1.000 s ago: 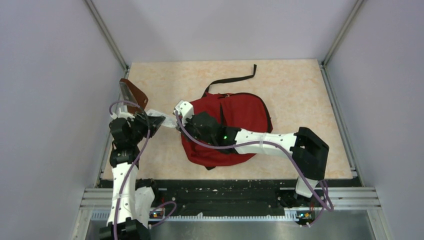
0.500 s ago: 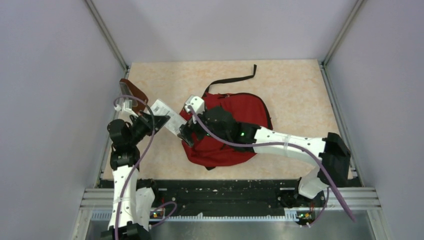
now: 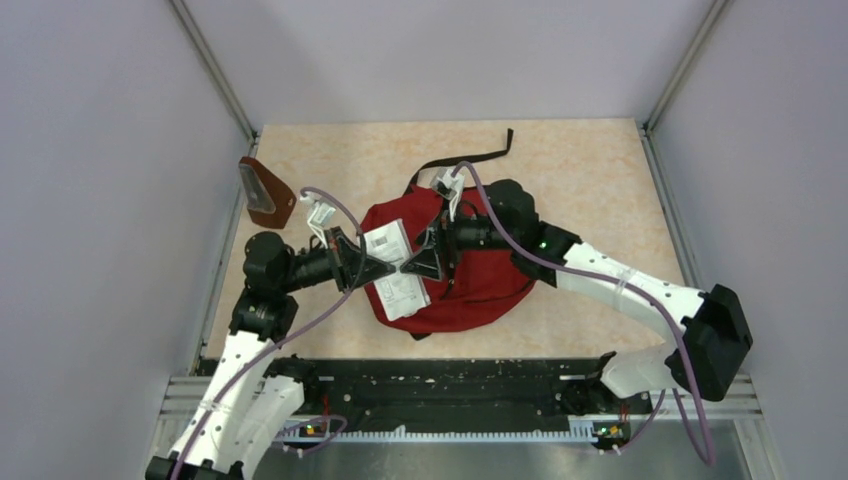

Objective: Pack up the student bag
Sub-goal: Pick up the stationery from the center of the board.

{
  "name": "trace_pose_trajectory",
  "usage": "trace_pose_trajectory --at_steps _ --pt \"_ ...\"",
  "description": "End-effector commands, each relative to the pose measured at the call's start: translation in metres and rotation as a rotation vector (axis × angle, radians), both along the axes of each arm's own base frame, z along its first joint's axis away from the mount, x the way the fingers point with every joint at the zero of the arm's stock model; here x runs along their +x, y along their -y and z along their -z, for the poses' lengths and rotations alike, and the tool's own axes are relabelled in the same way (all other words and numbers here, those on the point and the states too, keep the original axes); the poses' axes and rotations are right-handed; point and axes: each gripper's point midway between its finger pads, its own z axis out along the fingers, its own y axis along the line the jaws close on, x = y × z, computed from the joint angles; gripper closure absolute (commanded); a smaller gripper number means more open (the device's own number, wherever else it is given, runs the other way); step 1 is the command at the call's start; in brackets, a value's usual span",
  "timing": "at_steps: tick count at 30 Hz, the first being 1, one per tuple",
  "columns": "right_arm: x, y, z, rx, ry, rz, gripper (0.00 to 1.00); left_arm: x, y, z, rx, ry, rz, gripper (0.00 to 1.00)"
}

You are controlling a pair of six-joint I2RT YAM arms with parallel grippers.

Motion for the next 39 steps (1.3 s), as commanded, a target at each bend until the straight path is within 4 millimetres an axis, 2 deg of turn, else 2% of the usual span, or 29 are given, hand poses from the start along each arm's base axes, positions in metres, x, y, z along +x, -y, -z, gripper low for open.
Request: trace_pose_trajectory --at_steps 1,4,6,12,16,17,19,20,21,22,23,24,27,31,34,35,39 --pt "-0.046 0.001 -0.032 0.133 -0.019 -0.202 0.18 -0.014 0.020 -0.037 -0.021 0.170 0.140 1.00" --pt "-0.063 0.001 -0.037 0.186 -0.053 -0.291 0.32 -0.017 0.025 -0.042 -0.028 0.182 0.177 1.00" --pt "-0.068 0.001 -0.039 0.217 -0.075 -0.313 0.48 -0.016 0.027 -0.042 -0.027 0.183 0.182 1.00" --pt "-0.069 0.001 -0.038 0.241 -0.102 -0.301 0.71 -0.019 0.029 -0.040 -0.025 0.178 0.199 1.00" --pt "-0.066 0.001 -0.037 0.239 -0.102 -0.285 0.97 -0.021 0.030 -0.038 -0.025 0.175 0.207 1.00" --pt "-0.065 0.001 -0.037 0.239 -0.100 -0.279 1.00 -0.021 0.030 -0.039 -0.025 0.176 0.207 1.00" --pt "-0.062 0.001 -0.036 0.235 -0.096 -0.259 1.00 -0.020 0.030 -0.039 -0.024 0.177 0.201 0.99" --pt "-0.060 0.002 -0.036 0.230 -0.092 -0.243 1.00 -0.019 0.030 -0.039 -0.023 0.176 0.191 0.87" --pt "-0.057 0.003 -0.036 0.224 -0.085 -0.217 1.00 -0.016 0.030 -0.038 -0.017 0.176 0.179 0.70" --pt "-0.053 0.005 -0.035 0.212 -0.077 -0.184 1.00 -0.011 0.029 -0.035 -0.002 0.174 0.151 0.46" --pt "-0.047 0.009 -0.035 0.199 -0.054 -0.140 1.00 -0.005 0.026 -0.032 0.025 0.169 0.106 0.32" --pt "-0.040 0.015 -0.035 0.187 -0.044 -0.090 1.00 0.005 0.022 -0.029 0.062 0.162 0.046 0.25" --pt "-0.013 0.038 -0.030 0.133 -0.039 0.087 1.00 0.033 0.009 -0.012 0.144 0.129 -0.126 0.18" --pt "0.038 0.084 -0.011 -0.002 -0.034 0.412 1.00 0.064 0.006 0.012 0.176 0.017 -0.263 0.17" --pt "0.062 0.117 0.008 -0.113 -0.044 0.611 1.00 0.086 0.014 0.036 0.202 -0.099 -0.343 0.17" --pt "0.066 0.124 0.011 -0.132 -0.047 0.648 1.00 0.095 0.017 0.048 0.229 -0.141 -0.374 0.17" --pt "0.078 0.143 0.019 -0.147 -0.047 0.739 1.00 0.110 0.043 0.067 0.305 -0.206 -0.409 0.17"
